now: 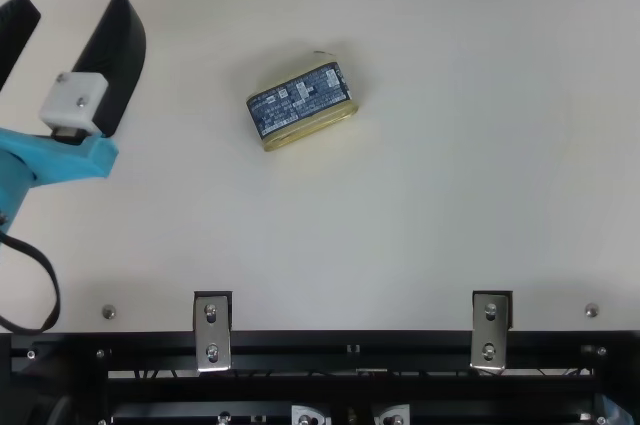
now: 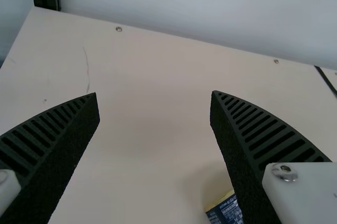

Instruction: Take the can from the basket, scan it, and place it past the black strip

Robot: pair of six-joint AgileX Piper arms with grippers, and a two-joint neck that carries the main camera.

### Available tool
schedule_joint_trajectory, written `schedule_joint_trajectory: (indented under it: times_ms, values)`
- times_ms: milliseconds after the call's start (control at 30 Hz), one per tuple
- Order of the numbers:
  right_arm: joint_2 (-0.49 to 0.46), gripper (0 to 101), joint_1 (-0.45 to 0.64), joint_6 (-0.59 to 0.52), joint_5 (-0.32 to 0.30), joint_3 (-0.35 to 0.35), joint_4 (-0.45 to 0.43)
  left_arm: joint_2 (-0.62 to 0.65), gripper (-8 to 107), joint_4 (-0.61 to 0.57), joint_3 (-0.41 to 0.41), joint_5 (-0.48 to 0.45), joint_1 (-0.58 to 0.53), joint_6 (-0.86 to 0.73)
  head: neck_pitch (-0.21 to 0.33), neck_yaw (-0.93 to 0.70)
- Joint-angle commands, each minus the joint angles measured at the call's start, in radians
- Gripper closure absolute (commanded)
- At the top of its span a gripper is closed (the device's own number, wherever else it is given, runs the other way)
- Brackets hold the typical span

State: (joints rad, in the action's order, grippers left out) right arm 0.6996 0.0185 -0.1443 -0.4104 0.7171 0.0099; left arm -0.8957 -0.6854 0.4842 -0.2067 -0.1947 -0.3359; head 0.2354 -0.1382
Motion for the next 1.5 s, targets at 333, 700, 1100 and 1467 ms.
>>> schedule_joint_trajectory:
  times_ms: [333,700,1100,1467]
  values:
    - [0.356,0,0.048,-0.204,0.018,0.274,0.195,0.0,9,0.0,0.0,0.002,0.0,0.0,0.0,0.0]
    - [0.583,0,0.119,-0.489,-0.059,0.446,0.436,0.0,9,0.0,0.0,0.002,0.0,0.0,0.0,0.0]
    - [0.772,0,0.159,-0.796,-0.178,0.521,0.635,0.0,9,0.0,0.0,0.002,0.0,0.0,0.0,0.0]
    - [0.906,0,0.205,-1.09,-0.416,0.564,0.873,0.0,9,0.0,0.0,0.002,0.0,0.0,0.0,0.0]
